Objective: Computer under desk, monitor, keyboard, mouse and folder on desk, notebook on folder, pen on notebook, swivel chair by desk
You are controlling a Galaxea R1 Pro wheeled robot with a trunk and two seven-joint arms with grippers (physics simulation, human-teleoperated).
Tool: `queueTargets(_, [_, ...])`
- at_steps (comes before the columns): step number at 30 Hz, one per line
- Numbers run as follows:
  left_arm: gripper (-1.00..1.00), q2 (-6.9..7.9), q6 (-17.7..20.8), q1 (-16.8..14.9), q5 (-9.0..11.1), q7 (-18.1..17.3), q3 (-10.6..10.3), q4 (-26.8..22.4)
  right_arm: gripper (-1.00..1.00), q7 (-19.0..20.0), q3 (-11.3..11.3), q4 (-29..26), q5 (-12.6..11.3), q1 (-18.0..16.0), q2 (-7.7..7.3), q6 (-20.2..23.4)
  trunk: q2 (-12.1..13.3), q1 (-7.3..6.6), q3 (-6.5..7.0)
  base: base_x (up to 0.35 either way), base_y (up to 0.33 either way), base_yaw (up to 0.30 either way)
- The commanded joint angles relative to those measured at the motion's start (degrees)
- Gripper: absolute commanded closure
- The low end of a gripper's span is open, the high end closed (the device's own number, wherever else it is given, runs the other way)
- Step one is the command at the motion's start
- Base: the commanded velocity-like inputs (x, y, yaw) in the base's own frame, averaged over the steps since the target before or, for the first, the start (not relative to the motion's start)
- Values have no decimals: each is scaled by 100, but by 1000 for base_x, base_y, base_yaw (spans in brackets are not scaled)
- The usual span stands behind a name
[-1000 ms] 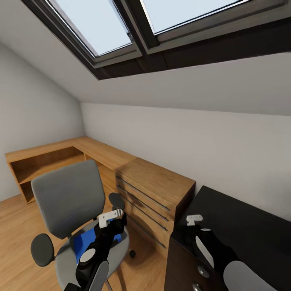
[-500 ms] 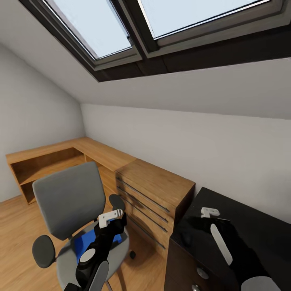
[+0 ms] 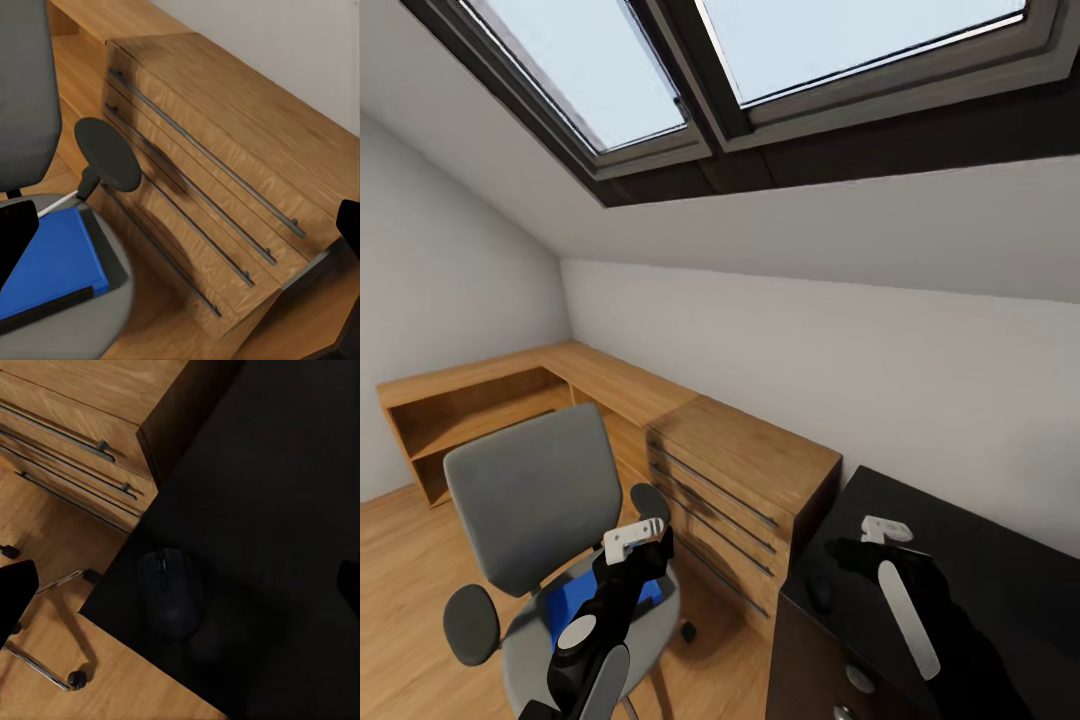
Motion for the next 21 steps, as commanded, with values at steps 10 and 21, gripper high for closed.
queueTargets(10, [-100,4,21,-5,54,48,-8,-1,-100,-56,-25,-304,-78,1,160,317,-5,1,-8,0,0,0])
queueTargets(21, [-100,9,21,-5,54,48,-8,1,-100,-56,-59,-364,-81,2,198,348,-5,1,11,0,0,-88])
